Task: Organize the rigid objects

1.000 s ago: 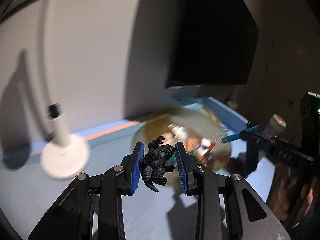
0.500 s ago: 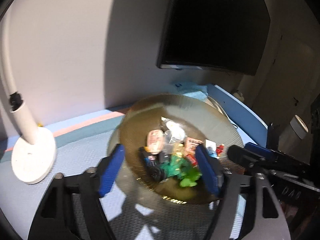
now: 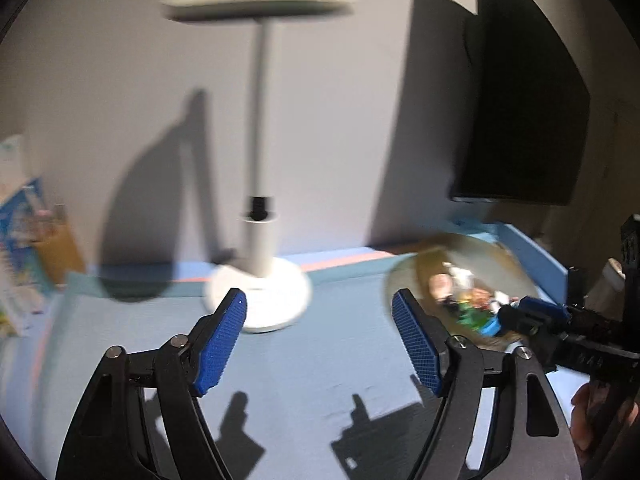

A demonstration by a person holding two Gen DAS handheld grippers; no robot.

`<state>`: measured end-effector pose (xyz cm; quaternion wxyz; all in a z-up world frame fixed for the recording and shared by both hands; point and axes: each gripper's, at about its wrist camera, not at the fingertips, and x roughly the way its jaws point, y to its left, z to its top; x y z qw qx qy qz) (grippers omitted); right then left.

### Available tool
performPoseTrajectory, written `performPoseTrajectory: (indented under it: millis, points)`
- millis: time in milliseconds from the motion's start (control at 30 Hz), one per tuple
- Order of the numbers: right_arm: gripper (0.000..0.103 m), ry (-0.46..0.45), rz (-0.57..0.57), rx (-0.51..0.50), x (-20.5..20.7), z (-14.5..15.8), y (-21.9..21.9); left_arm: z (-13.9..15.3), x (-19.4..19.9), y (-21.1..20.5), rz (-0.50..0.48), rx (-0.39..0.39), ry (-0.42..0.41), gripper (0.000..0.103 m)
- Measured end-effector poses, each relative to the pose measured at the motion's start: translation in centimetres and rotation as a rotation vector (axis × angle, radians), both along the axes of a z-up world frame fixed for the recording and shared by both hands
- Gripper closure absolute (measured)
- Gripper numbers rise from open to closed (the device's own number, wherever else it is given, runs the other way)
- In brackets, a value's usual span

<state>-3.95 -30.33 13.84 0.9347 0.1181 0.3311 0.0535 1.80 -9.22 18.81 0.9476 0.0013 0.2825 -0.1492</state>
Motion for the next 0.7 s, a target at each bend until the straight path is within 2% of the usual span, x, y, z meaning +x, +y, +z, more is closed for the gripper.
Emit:
performPoseTrajectory:
  millis: [33, 133, 267, 367, 500, 700]
  points:
    - [0.043, 0.004, 0.015, -0.012, 0.0, -0.4, 1.4, -0.1, -0.8, 1.0, 0.029, 0.008, -0.006, 0.017]
    - [0.043, 0.023, 0.048, -0.048, 0.1, -2.2, 5.1, -1.4, -2.2, 2.9, 0.083, 0.044, -0.002, 0.015]
    - [0.043, 0.07, 0.047, -0.163, 0.4, -6.5, 8.7, -7.3, -2.6, 4.0, 0.141, 0.119, 0.082, 0.015]
    - [0.043, 0.1, 0.057, -0.186, 0.4, -9.4, 9.7, -11.3, -2.1, 5.0, 0.166, 0.121, 0.179, 0.016]
    - [0.043, 0.162, 0.05, -0.204, 1.1, -11.7, 9.9, -13.2, -1.4, 5.4, 0.189, 0.119, 0.212, 0.015]
    - [0.042, 0.195, 0.054, -0.196, 2.0, -13.4, 9.9, -14.7, -0.6, 5.0, 0.217, 0.156, 0.254, 0.015]
